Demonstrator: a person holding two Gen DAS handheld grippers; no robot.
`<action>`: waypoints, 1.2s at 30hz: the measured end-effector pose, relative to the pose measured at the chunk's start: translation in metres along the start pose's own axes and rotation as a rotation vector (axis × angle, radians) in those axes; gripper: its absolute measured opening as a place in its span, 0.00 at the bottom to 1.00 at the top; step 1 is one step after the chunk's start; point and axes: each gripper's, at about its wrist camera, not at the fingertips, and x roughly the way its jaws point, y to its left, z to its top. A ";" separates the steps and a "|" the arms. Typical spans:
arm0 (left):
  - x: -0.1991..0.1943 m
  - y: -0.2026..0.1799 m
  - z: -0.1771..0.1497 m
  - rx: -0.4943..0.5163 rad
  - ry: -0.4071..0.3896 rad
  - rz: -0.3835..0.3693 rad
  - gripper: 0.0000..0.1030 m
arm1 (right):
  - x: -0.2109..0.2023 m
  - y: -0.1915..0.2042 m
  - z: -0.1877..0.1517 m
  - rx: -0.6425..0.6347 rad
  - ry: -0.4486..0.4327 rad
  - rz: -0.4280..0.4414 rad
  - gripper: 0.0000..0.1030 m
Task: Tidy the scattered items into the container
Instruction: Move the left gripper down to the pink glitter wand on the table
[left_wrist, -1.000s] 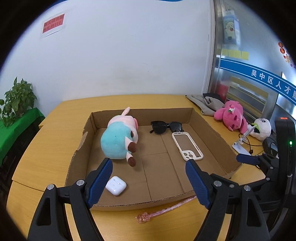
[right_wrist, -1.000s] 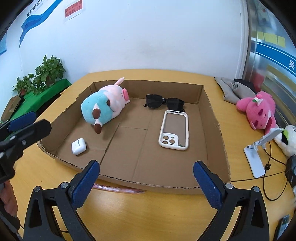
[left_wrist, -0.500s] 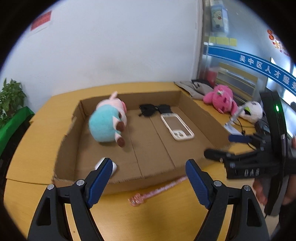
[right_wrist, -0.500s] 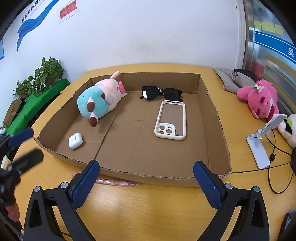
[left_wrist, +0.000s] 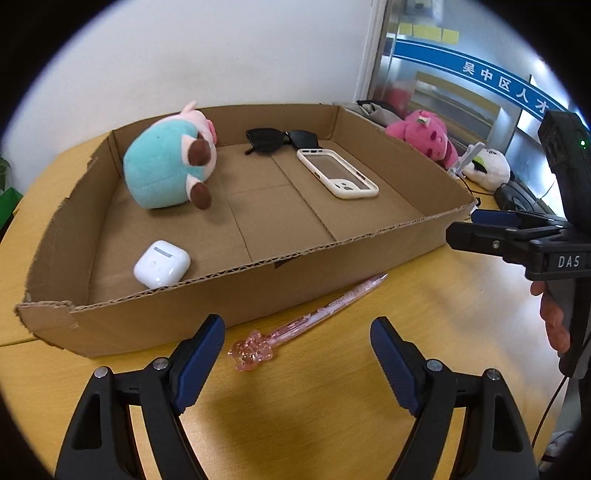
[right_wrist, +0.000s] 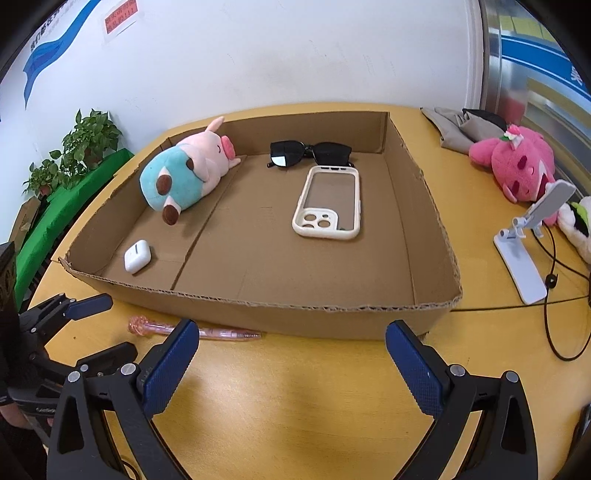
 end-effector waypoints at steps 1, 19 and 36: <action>0.003 0.000 -0.001 0.004 0.008 -0.010 0.79 | 0.000 -0.001 -0.001 0.004 0.002 0.003 1.00; 0.002 -0.023 -0.031 0.058 0.164 -0.091 0.71 | 0.003 -0.010 -0.036 0.039 0.075 0.062 1.00; 0.025 -0.015 -0.025 0.139 0.256 -0.057 0.55 | 0.002 -0.007 -0.056 0.050 0.111 0.077 1.00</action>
